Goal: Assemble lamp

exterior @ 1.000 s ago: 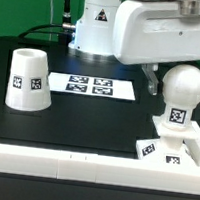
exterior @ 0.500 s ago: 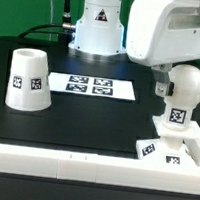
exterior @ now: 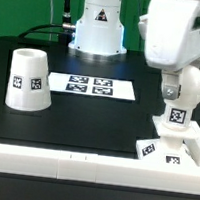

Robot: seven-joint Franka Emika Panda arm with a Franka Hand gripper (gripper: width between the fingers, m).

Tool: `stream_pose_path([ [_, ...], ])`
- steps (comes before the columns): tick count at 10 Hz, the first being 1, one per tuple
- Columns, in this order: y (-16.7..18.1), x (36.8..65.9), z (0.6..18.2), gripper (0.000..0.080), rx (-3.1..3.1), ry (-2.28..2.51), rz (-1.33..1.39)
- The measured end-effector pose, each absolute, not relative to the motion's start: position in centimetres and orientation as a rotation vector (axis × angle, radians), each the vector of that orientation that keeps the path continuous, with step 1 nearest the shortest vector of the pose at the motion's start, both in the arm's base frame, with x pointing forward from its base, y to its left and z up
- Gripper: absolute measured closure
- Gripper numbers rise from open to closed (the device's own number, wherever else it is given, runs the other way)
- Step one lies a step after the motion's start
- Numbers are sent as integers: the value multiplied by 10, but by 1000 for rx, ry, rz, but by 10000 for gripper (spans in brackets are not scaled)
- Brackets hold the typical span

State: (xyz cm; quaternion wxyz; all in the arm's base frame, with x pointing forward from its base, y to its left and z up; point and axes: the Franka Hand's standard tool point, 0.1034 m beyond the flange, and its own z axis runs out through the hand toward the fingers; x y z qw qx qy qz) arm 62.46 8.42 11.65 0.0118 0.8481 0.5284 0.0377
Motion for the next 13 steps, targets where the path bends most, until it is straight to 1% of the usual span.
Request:
stream_pose_path([
  [2,82,626,117,101,2457,1857,91],
  [5,87,624,112,101,2135,2163,31],
  [7,89,623,108,101,1940,2319,-6],
  [9,86,623,109,101,1798,2429,-21],
  [10,85,623,109,128,1799,2429,-21],
  [11,85,623,109,128,1802,2426,-21],
  [12,85,623,109,225,1813,2418,-21],
  [13,85,623,109,225,1832,2404,-19],
])
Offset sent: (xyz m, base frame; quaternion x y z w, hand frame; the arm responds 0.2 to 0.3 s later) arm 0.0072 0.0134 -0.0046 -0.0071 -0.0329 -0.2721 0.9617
